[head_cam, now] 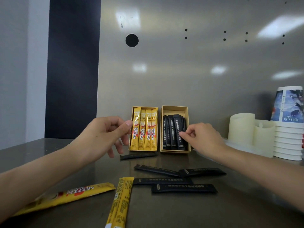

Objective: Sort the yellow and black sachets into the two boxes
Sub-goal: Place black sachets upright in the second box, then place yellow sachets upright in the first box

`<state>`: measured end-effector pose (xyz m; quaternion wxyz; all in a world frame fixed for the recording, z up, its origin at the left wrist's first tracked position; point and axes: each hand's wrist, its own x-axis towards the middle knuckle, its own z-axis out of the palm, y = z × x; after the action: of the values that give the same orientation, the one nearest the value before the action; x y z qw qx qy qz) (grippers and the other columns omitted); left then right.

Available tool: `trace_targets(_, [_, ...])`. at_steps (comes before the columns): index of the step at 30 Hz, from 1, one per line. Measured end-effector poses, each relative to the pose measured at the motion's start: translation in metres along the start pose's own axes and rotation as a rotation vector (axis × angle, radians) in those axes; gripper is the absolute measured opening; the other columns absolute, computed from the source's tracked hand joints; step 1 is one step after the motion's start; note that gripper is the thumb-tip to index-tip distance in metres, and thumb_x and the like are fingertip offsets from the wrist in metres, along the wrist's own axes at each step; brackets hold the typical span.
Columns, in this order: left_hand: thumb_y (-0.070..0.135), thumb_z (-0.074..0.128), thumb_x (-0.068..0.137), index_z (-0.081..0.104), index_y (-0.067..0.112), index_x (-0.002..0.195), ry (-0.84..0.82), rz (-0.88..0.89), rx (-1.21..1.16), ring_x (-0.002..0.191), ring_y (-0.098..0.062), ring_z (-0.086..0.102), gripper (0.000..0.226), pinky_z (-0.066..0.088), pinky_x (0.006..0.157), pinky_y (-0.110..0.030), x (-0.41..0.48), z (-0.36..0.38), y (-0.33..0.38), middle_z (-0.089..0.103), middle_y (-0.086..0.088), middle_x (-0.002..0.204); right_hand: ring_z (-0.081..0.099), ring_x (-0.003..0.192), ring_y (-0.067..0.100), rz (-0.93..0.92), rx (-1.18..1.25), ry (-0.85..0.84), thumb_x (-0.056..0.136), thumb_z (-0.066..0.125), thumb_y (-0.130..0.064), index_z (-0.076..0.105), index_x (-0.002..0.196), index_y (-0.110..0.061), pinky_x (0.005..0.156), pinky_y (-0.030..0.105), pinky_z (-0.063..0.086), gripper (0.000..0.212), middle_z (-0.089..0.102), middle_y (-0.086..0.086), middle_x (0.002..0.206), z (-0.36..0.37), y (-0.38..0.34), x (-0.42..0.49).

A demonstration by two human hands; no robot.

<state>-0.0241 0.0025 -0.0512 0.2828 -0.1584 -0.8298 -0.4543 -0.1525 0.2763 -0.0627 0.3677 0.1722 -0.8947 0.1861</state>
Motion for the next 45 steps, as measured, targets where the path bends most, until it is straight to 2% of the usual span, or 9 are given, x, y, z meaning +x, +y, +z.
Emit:
trace_targets(8, [0.044,0.053,0.093,0.070,0.012,0.085,-0.002,-0.006,0.036,0.057,-0.021,0.070,0.037,0.057,0.053,-0.034,0.001,0.000,-0.002,0.073,-0.004,0.072,0.063,0.054,0.008,-0.006,-0.031,-0.009,0.099,0.052,-0.049,0.071,0.067,-0.021,0.054,0.026,0.052,0.047,0.066,-0.004,0.057,0.000,-0.001,-0.003])
trace_targets(16, [0.047,0.054,0.097,0.069,0.024,0.085,-0.024,-0.015,0.357,0.056,-0.011,0.071,0.030,0.055,0.068,-0.028,0.001,-0.009,-0.004,0.075,0.005,0.072,0.057,0.054,0.014,-0.216,0.178,-0.014,0.101,0.046,-0.046,0.065,0.066,-0.015,0.057,0.026,0.048,0.050,0.061,0.003,0.057,-0.020,-0.028,-0.020])
trace_targets(20, [0.049,0.064,0.091,0.072,0.018,0.085,-0.363,-0.074,0.481,0.055,-0.007,0.066,0.032,0.057,0.069,-0.024,0.003,-0.023,0.001,0.076,-0.002,0.077,0.056,0.062,0.014,-0.377,0.399,-0.217,0.098,0.052,-0.045,0.067,0.072,-0.020,0.059,0.017,0.043,0.039,0.061,0.000,0.063,-0.028,-0.064,-0.045])
trace_targets(23, [0.058,0.067,0.085,0.074,0.019,0.093,-0.709,-0.204,0.500,0.075,-0.009,0.066,0.040,0.056,0.075,-0.032,-0.001,-0.034,0.005,0.074,0.001,0.087,0.058,0.071,0.012,-0.447,0.454,-0.310,0.097,0.055,-0.045,0.068,0.082,-0.026,0.064,0.020,0.046,0.027,0.064,-0.004,0.075,-0.031,-0.081,-0.062])
trace_targets(26, [0.051,0.079,0.078,0.071,0.027,0.104,-0.889,-0.322,0.529,0.089,-0.006,0.062,0.036,0.049,0.080,-0.024,-0.004,-0.050,0.011,0.069,0.009,0.100,0.061,0.092,0.008,-0.513,0.498,-0.378,0.099,0.059,-0.035,0.069,0.100,-0.030,0.079,0.022,0.051,0.012,0.065,-0.013,0.094,-0.036,-0.091,-0.073])
trace_targets(29, [0.036,0.084,0.078,0.070,0.029,0.105,-0.983,-0.360,0.513,0.083,0.002,0.060,0.030,0.048,0.077,-0.016,-0.006,-0.058,0.014,0.067,0.017,0.097,0.054,0.121,0.001,-0.629,0.519,-0.476,0.099,0.059,-0.023,0.065,0.124,-0.036,0.103,0.026,0.044,0.030,0.062,-0.023,0.121,-0.043,-0.103,-0.079])
trace_targets(33, [0.031,0.081,0.082,0.073,0.018,0.103,-0.972,-0.335,0.488,0.081,0.000,0.061,0.026,0.047,0.073,-0.012,-0.006,-0.055,0.011,0.069,0.012,0.088,0.051,0.126,0.002,-0.753,0.439,-0.611,0.102,0.055,-0.017,0.064,0.132,-0.035,0.108,0.033,0.041,0.036,0.062,-0.022,0.130,-0.039,-0.111,-0.080])
trace_targets(40, [0.029,0.079,0.086,0.068,0.018,0.099,-0.785,-0.265,0.366,0.079,-0.009,0.063,0.021,0.051,0.070,-0.022,-0.004,-0.047,-0.003,0.071,0.002,0.088,0.047,0.118,0.001,-0.689,0.357,-0.693,0.101,0.056,-0.038,0.060,0.131,-0.044,0.105,0.033,0.041,0.031,0.055,-0.021,0.115,-0.036,-0.099,-0.073])
trace_targets(45, [0.027,0.062,0.098,0.060,0.008,0.107,-0.511,-0.187,0.280,0.069,-0.021,0.065,0.021,0.057,0.065,-0.035,0.000,-0.041,-0.013,0.065,-0.014,0.082,0.054,0.103,0.006,-0.658,0.415,-0.536,0.098,0.063,-0.023,0.066,0.107,-0.031,0.090,0.023,0.046,0.012,0.053,-0.015,0.104,-0.033,-0.099,-0.071])
